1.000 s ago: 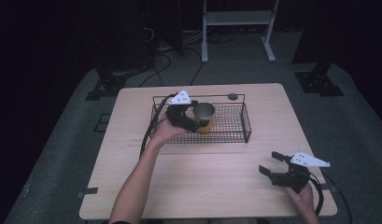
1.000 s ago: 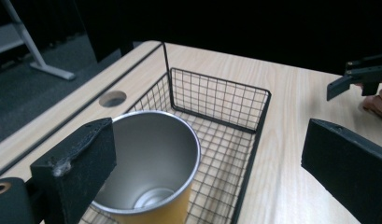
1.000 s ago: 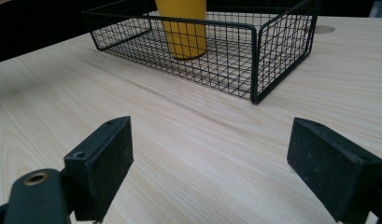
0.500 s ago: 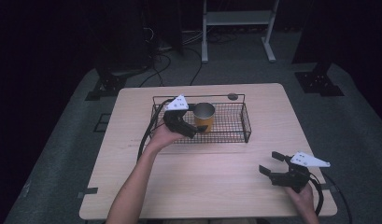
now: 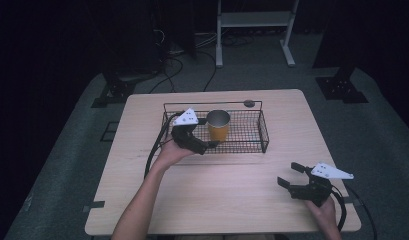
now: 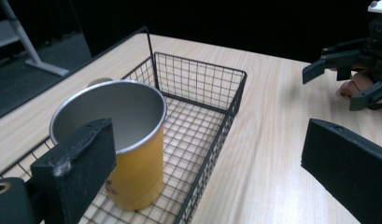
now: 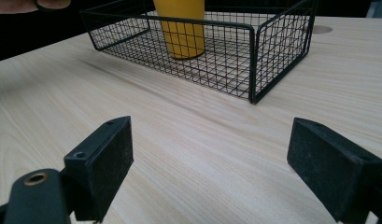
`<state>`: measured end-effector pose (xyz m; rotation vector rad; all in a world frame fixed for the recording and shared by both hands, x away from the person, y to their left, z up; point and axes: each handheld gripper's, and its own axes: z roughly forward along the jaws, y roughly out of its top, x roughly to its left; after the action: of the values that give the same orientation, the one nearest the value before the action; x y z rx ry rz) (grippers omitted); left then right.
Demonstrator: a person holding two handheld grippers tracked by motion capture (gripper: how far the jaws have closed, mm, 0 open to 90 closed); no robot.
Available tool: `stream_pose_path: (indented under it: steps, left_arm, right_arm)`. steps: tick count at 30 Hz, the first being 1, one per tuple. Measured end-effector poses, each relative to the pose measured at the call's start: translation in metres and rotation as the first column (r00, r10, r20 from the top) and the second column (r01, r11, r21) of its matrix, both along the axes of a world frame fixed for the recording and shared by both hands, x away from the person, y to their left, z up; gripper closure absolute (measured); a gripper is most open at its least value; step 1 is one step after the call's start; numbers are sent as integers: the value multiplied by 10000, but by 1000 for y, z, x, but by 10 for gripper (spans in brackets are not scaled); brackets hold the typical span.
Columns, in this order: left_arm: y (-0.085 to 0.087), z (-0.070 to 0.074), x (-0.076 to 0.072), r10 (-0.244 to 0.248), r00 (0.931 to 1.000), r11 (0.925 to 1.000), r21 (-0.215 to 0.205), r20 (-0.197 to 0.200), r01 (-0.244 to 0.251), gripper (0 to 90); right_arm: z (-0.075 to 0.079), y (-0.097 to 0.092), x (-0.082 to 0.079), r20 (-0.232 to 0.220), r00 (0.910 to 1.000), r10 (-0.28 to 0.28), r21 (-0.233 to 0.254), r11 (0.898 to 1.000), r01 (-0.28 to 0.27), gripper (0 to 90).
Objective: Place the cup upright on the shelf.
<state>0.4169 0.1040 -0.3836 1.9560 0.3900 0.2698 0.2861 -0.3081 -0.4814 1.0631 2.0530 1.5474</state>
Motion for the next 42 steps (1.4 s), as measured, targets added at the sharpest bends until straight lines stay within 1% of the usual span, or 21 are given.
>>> stream_pose_path:
  steps: [2,4,10,16,20,22,25,31,32,42]
  left_arm:
    - [1,-1,-3,-6,10000,10000,-67,15,7,23]
    - [2,-3,-6,5,10000,10000,-24,-7,-5,23]
    - [5,-6,-14,16,10000,10000,-72,20,-16,23]
    - [6,-12,-21,-32,10000,9999,-115,-34,32,23]
    - [7,-18,-24,-43,9999,9999,-159,-120,41,23]
    - [8,-19,-24,-98,9996,9999,-102,-279,95,23]
    - [9,-19,-28,-84,9998,9995,-296,-159,79,23]
    - [9,-24,-34,-118,9998,9995,-293,-156,113,24]
    - [10,-24,-35,-142,9996,9996,-238,-229,136,23]
    - [18,-33,-46,-7,9998,9988,-489,-198,-3,24]
  right_arm:
    - [0,0,0,-4,10000,-6,3,10000,6,134]
    - [0,0,0,7,10000,-10,-21,10000,10,134]
    - [0,0,0,3,10000,-28,-6,10000,28,134]
    - [0,0,0,18,10000,-39,-23,10000,39,134]
    - [0,0,0,10,10000,-32,-9,10000,32,134]
    - [0,0,0,21,10000,-28,-22,10000,28,134]
    - [0,0,0,17,10000,-25,-21,10000,25,134]
    - [0,0,0,39,10000,-34,-31,10000,34,134]
    - [0,0,0,24,10000,-43,-34,10000,43,134]
    - [0,0,0,12,10000,-50,-59,10000,50,134]
